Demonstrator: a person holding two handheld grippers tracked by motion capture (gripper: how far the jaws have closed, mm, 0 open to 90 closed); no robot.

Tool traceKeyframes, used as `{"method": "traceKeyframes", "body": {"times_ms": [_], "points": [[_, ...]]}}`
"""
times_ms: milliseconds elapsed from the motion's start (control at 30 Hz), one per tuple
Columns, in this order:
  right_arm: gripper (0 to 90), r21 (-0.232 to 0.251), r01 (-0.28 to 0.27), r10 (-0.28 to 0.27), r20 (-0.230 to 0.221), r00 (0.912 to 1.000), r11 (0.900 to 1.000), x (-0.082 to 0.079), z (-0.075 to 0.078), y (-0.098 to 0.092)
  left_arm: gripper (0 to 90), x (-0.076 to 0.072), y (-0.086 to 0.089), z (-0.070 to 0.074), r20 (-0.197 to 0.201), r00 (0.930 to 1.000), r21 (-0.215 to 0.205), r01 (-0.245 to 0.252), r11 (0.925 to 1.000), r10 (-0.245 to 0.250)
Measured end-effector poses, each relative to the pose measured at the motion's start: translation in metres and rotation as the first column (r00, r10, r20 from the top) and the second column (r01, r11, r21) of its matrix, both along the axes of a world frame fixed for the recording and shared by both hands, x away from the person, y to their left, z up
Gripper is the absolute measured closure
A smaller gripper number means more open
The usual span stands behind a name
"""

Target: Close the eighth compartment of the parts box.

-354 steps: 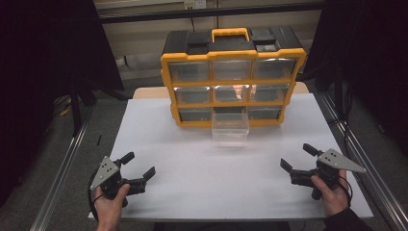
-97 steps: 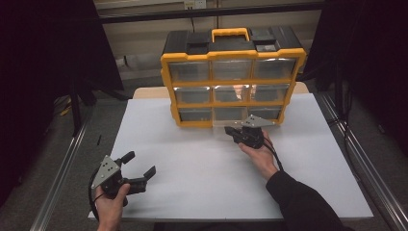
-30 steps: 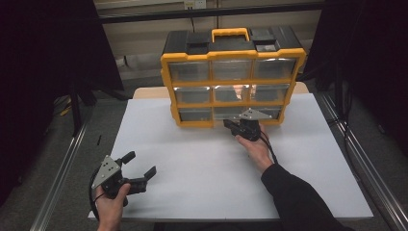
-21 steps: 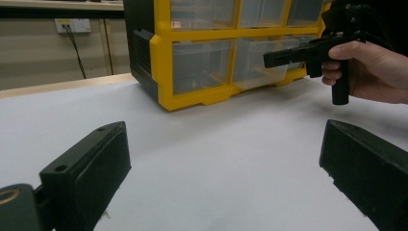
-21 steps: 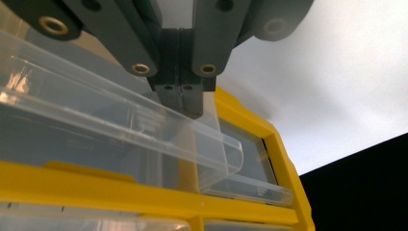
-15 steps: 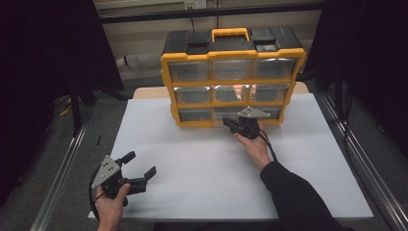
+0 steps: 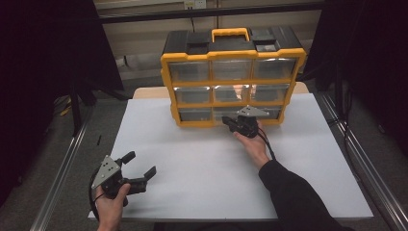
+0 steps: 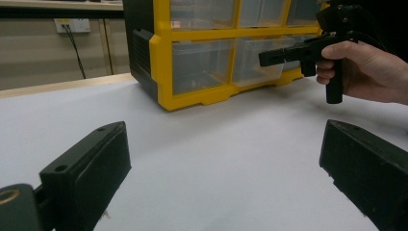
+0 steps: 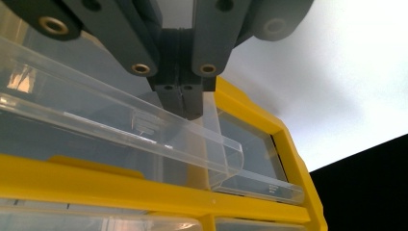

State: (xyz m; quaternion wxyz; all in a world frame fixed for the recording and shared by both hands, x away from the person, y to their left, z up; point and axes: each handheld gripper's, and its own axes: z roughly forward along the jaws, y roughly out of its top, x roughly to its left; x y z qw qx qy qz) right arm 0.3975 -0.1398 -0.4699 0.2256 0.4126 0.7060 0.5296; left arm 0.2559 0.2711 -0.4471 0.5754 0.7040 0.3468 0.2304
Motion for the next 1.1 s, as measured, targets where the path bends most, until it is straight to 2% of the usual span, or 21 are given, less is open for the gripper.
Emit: {"method": "traceKeyframes", "body": {"times_ms": [433,667,700,833,1100], "points": [[90.0,-0.001,0.027,-0.027,0.004,0.9996,1.0,0.006,0.0,0.003,3.5,0.0,0.001,0.0,0.003,1.0,0.005,0.003,1.0,-0.003],[90.0,-0.001,0.027,-0.027,0.001,0.9996,1.0,0.008,0.001,0.003,3.5,0.0,0.0,0.0,-0.001,1.0,-0.003,0.007,1.0,-0.007],[90.0,-0.002,0.026,-0.026,0.005,0.9996,1.0,0.008,0.001,0.003,3.5,0.0,-0.001,0.0,-0.002,1.0,-0.019,0.003,0.9998,-0.003],[90.0,0.004,0.03,-0.03,0.0,0.9995,1.0,0.009,0.002,0.003,3.5,0.0,0.0,0.0,-0.001,1.0,-0.003,0.008,1.0,-0.008],[90.0,0.005,0.031,-0.031,0.005,0.9995,1.0,0.011,0.001,0.001,3.5,0.0,0.0,0.0,-0.003,0.9999,0.002,0.01,0.9999,-0.01]]}}
